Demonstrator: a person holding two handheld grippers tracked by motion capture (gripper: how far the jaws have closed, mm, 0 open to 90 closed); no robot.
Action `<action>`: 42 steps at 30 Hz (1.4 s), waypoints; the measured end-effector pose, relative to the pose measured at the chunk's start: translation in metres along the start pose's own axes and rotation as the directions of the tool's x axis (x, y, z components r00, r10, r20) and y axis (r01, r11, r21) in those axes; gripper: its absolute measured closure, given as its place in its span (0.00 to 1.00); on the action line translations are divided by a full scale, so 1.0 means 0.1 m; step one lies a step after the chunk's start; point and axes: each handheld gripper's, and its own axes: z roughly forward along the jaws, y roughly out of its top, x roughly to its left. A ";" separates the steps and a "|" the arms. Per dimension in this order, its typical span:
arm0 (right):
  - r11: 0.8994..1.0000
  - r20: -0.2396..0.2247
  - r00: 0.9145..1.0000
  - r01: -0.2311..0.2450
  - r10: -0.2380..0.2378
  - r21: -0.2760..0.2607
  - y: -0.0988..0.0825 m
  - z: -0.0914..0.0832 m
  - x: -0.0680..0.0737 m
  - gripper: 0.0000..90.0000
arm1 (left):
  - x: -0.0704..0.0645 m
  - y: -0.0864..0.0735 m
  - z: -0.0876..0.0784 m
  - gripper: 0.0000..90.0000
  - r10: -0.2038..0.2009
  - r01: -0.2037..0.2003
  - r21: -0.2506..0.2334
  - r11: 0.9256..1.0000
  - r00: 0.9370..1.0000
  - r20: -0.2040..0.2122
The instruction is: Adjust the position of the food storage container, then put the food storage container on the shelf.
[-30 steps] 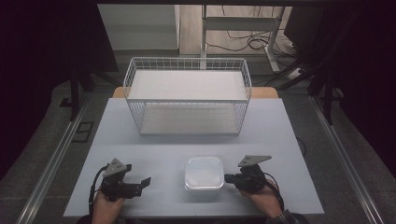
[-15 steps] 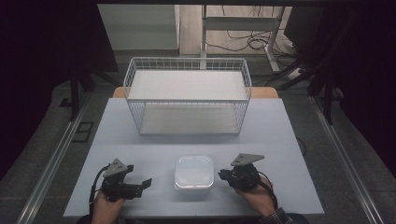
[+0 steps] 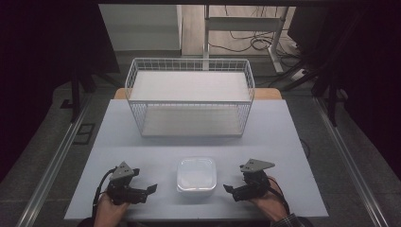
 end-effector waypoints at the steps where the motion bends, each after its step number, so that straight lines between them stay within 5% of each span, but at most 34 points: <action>1: 1.000 0.002 1.000 -0.002 0.002 -0.002 0.00 0.00 0.00 0.03 | 0.00 0.00 0.00 0.05 -0.005 0.005 0.006 1.000 1.000 0.004; 5: 1.000 0.003 1.000 -0.016 0.016 -0.017 0.03 -0.02 0.00 0.03 | -0.01 0.02 0.01 0.03 -0.019 0.019 0.015 1.000 1.000 0.022; 9: 1.000 0.013 1.000 -0.021 0.021 -0.017 0.08 -0.02 0.04 0.01 | -0.02 0.08 0.01 0.04 -0.035 0.035 0.000 0.999 0.994 0.100; 18: 0.999 0.011 0.999 -0.043 0.043 -0.031 0.25 -0.05 0.12 0.03 | -0.21 0.32 0.11 0.08 0.068 -0.069 0.013 0.997 0.992 0.106; 28: 0.997 -0.037 0.997 -0.069 0.068 -0.027 0.44 0.00 0.20 0.10 | -0.33 0.61 0.29 0.10 0.092 -0.093 -0.002 0.996 0.980 0.176; 33: 0.998 -0.066 0.996 -0.059 0.057 -0.038 0.55 0.11 0.26 0.11 | -0.39 0.74 0.45 0.08 0.081 -0.084 0.009 0.996 0.977 0.195; 42: 0.998 -0.097 0.993 -0.068 0.067 -0.010 0.53 0.24 0.30 0.11 | -0.38 0.64 0.63 0.07 0.037 -0.047 0.036 0.998 0.970 0.239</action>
